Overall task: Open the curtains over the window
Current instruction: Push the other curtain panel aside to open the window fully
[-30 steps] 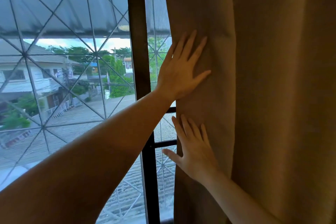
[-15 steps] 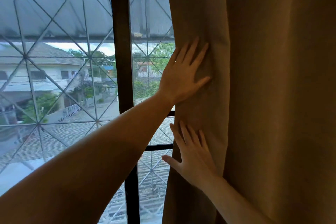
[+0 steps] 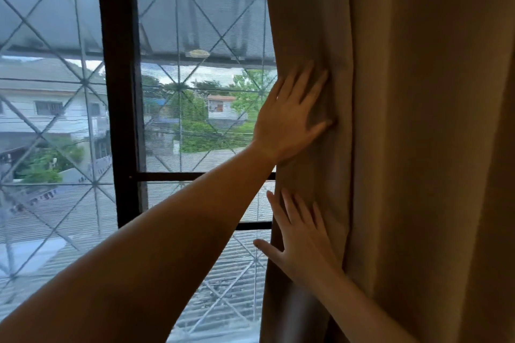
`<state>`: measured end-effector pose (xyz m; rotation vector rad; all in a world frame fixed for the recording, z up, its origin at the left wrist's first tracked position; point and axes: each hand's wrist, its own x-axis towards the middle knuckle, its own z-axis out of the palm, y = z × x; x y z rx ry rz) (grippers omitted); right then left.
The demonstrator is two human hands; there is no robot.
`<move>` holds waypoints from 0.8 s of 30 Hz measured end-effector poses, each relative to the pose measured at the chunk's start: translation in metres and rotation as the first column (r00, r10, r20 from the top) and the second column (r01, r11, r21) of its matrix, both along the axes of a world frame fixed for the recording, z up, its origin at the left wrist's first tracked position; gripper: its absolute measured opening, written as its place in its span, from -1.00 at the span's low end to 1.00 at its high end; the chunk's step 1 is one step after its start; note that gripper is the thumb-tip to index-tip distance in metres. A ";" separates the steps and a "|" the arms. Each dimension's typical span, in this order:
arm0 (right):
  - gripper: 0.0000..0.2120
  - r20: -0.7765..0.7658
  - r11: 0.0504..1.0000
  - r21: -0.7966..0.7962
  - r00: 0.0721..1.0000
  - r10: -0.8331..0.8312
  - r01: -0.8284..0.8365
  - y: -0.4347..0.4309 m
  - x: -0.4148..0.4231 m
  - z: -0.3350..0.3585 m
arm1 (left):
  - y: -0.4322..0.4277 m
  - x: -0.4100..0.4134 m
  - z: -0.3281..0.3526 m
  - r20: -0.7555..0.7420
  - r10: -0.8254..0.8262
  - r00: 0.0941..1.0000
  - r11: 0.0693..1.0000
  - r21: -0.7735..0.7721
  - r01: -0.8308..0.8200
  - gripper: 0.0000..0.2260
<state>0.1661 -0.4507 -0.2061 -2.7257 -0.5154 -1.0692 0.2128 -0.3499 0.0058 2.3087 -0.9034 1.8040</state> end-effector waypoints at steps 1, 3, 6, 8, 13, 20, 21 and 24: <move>-0.12 -0.002 1.000 0.002 1.000 -0.009 0.009 -0.010 0.000 0.001 | -0.009 0.000 0.000 -0.003 -0.009 1.000 1.000 -0.005 0.009 -0.25; -0.12 -0.007 1.000 0.006 1.000 -0.031 0.031 -0.027 -0.001 0.001 | -0.025 0.001 -0.001 -0.008 -0.029 1.000 1.000 -0.008 0.029 -0.25; -0.12 -0.006 0.999 0.015 0.999 -0.044 0.044 -0.047 -0.002 0.000 | -0.045 0.004 -0.001 -0.009 -0.070 0.997 0.997 -0.010 0.070 -0.26; -0.12 0.003 0.998 0.010 0.998 -0.060 0.060 -0.059 -0.001 0.000 | -0.057 0.008 -0.001 -0.011 -0.084 0.996 0.996 -0.008 0.084 -0.27; -0.11 0.007 0.991 0.006 0.991 -0.135 0.135 -0.081 0.003 0.006 | -0.085 0.020 0.004 0.007 -0.140 0.990 0.990 -0.009 0.140 -0.27; -0.10 0.019 0.975 -0.003 0.975 -0.222 0.222 -0.109 0.007 0.010 | -0.119 0.037 0.010 0.017 -0.168 0.986 0.984 0.060 0.166 -0.27; -0.10 0.022 0.972 0.000 0.972 -0.235 0.235 -0.112 0.007 0.010 | -0.124 0.039 0.010 0.015 -0.172 0.985 0.983 0.063 0.171 -0.27; -0.09 0.012 0.964 -0.001 0.964 -0.267 0.267 -0.122 0.008 0.006 | -0.139 0.041 0.006 0.002 -0.195 0.981 0.979 0.053 0.195 -0.27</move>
